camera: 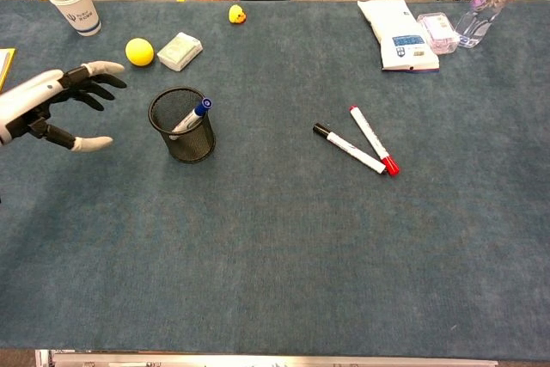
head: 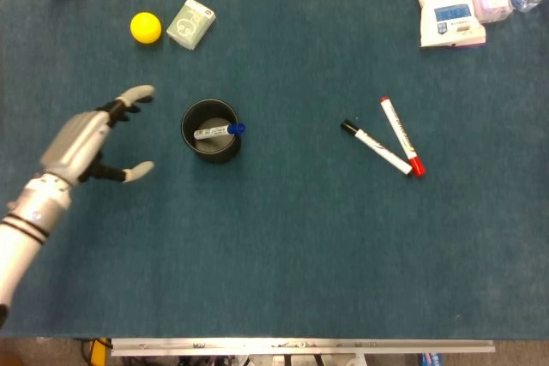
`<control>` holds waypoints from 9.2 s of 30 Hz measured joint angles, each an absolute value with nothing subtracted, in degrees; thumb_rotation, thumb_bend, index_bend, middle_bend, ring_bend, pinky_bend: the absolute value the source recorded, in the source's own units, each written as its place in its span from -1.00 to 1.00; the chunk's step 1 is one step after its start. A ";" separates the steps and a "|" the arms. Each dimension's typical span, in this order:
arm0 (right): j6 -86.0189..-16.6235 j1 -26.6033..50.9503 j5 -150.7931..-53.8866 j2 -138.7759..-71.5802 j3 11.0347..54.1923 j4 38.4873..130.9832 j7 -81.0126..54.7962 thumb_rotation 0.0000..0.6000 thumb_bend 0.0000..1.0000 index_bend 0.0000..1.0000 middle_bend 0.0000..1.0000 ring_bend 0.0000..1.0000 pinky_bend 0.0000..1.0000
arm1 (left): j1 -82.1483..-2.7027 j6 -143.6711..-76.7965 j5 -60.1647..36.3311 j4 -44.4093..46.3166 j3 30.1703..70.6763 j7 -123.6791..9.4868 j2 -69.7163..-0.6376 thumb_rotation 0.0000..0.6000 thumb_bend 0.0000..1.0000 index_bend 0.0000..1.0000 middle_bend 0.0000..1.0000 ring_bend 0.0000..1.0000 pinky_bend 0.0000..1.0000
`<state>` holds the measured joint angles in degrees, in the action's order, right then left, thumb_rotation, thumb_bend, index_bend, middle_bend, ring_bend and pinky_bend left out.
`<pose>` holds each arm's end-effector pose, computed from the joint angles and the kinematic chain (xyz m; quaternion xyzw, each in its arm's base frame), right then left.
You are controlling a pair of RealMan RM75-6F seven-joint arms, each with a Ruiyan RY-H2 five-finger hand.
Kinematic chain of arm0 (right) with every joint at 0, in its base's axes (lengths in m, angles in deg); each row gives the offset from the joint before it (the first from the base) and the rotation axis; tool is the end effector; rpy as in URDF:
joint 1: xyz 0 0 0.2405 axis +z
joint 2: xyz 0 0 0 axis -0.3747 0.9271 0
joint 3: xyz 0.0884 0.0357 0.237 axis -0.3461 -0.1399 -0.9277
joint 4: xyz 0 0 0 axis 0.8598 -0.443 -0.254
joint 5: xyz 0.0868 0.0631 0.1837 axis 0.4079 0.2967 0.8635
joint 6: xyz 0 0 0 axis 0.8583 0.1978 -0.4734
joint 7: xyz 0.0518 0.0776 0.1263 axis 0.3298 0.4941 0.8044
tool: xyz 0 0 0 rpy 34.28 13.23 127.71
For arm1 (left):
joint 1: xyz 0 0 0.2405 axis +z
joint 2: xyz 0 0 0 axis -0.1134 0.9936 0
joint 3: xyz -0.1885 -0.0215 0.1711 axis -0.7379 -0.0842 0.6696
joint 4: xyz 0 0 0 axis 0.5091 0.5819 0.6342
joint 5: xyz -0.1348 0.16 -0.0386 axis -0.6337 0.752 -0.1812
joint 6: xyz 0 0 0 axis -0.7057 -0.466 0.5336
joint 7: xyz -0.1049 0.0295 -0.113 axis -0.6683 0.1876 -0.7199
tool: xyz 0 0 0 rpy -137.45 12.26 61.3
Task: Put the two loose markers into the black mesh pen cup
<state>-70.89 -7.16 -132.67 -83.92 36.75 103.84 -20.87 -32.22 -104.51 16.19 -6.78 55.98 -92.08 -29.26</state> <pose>-0.2489 -0.2516 0.1631 0.6724 -0.2513 0.4316 0.5462 -0.2621 0.2896 0.0317 -0.6169 -0.5821 -0.4398 0.2953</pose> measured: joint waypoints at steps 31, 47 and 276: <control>-72.62 -9.51 -131.54 -82.68 37.53 103.01 -17.78 1.00 -0.66 -0.15 -0.33 -0.54 -0.51 | -40.97 -97.53 13.85 3.25 56.69 -101.30 -40.00 1.00 -0.56 -0.73 -0.59 -0.58 -0.46; -72.82 -9.59 -131.45 -82.74 37.26 101.83 -16.16 1.00 -0.66 -0.15 -0.33 -0.54 -0.51 | -42.74 -95.43 11.72 3.81 56.33 -103.07 -42.26 1.00 -0.56 -0.55 -0.45 -0.52 -0.45; -53.46 14.81 -136.69 -97.12 40.19 99.59 6.78 1.00 -0.71 -0.14 -0.54 -0.84 -0.81 | -44.64 -101.19 12.48 -12.47 55.76 -90.14 -35.33 1.00 -0.57 -0.29 -0.20 -0.30 -0.38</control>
